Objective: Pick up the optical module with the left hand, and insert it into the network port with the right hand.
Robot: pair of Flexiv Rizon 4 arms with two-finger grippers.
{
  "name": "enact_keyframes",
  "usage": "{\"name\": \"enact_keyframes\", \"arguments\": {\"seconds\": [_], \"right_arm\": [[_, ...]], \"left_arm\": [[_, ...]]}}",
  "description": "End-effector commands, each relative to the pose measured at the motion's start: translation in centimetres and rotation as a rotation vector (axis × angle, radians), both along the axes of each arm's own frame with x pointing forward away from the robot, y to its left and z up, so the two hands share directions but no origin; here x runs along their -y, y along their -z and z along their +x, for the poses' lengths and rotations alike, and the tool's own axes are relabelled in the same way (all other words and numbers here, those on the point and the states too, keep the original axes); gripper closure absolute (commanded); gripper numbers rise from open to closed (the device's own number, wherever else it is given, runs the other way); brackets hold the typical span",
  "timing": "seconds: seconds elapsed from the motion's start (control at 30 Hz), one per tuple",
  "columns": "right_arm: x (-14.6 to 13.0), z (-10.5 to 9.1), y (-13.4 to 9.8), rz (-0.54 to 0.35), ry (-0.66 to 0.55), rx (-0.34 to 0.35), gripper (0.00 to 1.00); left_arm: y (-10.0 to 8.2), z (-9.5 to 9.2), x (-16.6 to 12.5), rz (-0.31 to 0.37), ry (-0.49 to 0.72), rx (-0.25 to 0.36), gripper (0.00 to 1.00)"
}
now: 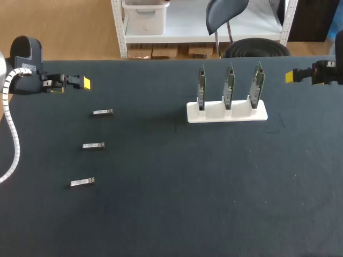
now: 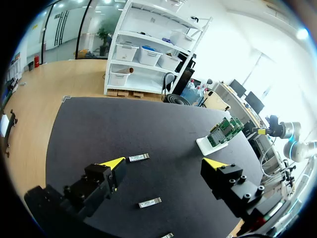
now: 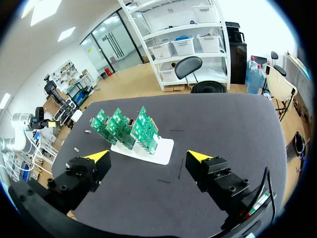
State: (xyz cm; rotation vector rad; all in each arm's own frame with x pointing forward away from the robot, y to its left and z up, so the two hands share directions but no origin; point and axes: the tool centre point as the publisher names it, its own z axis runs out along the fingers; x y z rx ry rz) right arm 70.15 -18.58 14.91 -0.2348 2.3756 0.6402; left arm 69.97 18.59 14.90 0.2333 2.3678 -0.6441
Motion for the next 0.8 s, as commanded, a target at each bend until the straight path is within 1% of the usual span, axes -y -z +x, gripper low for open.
{"name": "enact_keyframes", "arguments": {"seconds": [0.03,0.77,0.8], "right_arm": [[-0.08,-0.17,-0.14,-0.004,0.005,0.000,0.00],[-0.08,-0.17,-0.14,-0.004,0.005,0.000,0.00],[-0.08,-0.17,-0.14,-0.004,0.005,0.000,0.00]], "left_arm": [[-0.12,-0.01,0.10,0.006,-0.003,-0.004,0.00],[-0.12,-0.01,0.10,0.006,-0.003,-0.004,0.00],[-0.06,0.13,-0.13,0.043,0.010,0.005,0.00]]}}
